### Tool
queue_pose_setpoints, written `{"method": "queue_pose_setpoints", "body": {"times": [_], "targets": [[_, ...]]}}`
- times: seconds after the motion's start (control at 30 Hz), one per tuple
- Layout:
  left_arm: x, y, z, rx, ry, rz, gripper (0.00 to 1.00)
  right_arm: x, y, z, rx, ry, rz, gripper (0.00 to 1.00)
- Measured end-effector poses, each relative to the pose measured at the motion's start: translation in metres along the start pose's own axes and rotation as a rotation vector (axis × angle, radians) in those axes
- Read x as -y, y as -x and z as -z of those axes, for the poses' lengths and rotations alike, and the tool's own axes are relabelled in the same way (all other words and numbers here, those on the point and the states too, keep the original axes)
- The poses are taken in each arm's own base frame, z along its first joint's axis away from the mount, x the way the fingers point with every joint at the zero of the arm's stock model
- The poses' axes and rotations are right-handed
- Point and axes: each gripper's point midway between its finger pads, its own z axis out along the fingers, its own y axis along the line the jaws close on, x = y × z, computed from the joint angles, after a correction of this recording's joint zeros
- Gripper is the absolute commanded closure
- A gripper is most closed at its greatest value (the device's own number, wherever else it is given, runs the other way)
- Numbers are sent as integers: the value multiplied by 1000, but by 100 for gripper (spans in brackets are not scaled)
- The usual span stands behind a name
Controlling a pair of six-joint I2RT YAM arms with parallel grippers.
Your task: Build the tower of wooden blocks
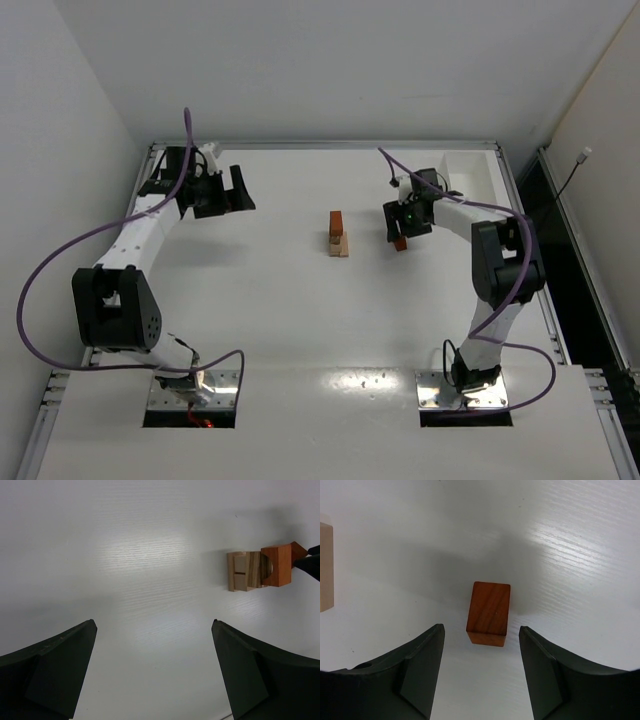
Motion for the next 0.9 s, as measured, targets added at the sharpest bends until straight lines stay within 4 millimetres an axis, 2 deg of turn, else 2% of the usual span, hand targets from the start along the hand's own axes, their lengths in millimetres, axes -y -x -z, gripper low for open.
{"method": "queue_pose_setpoints", "body": {"times": [0.13, 0.2, 0.23, 0.27, 0.37, 0.63, 0.73, 0.8, 0.9], "targets": [[-1, 0, -3, -6, 1, 2, 1, 0, -3, 0, -10, -2, -3, 47], [-2, 0, -4, -7, 2, 3, 1, 2, -5, -1, -18, -12, -2, 56], [-2, 0, -4, -8, 2, 3, 1, 3, -6, -2, -23, -17, -7, 62], [-2, 0, -4, -7, 2, 3, 1, 4, -8, -3, -32, -23, -10, 75], [-1, 0, -4, -6, 1, 2, 1, 7, -6, -4, -37, -36, -11, 99], [-1, 2, -4, -2, 0, -1, 1, 8, -7, -2, -44, -49, -26, 100], [-1, 2, -3, 4, 6, -5, 1, 3, -4, 12, -43, -49, -75, 100], [-4, -1, -1, 9, 28, 3, 1, 0, 9, 30, -19, -50, -114, 100], [-11, -9, 1, 12, 79, 43, 1, -7, 50, 67, 71, -53, -173, 100]]}}
